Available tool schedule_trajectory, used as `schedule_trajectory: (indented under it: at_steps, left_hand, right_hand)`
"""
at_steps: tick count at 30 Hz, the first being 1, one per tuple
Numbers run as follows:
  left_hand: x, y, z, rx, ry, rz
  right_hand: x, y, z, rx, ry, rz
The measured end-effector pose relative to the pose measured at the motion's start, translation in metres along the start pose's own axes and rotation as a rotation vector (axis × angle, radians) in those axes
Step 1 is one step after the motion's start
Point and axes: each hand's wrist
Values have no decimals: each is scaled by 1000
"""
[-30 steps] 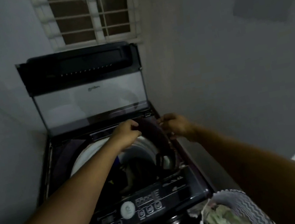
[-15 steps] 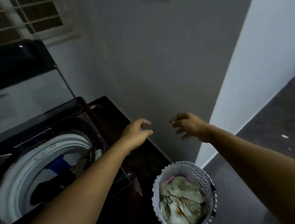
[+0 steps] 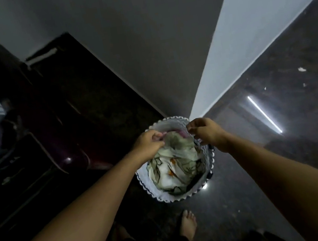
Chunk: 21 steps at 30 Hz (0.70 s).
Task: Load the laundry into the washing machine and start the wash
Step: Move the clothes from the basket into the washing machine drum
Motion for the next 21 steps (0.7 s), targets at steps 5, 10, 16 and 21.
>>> schedule_trajectory:
  at_steps: [5,10,16,21]
  left_hand:
    - [74,-66,-41,85,18,146]
    - [135,-121,-81,136,17,252]
    - [195,-159,-119,77,-15,327]
    - [212,-169,-120,61,-105,304]
  right_hand:
    - [-82,-69,-22,47,37,-50]
    - [-149,-129,-49,141,254,-89]
    - [-196,-188,-85,217,423,-7]
    - [-218,-208,-97,174,502,-9]
Point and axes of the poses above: each hand's wrist, its own y-axis away from the middle knuckle, its own z-axis out of the back of the hand, x = y × z, and after that the axes turned 13 degrees about x, right-handed
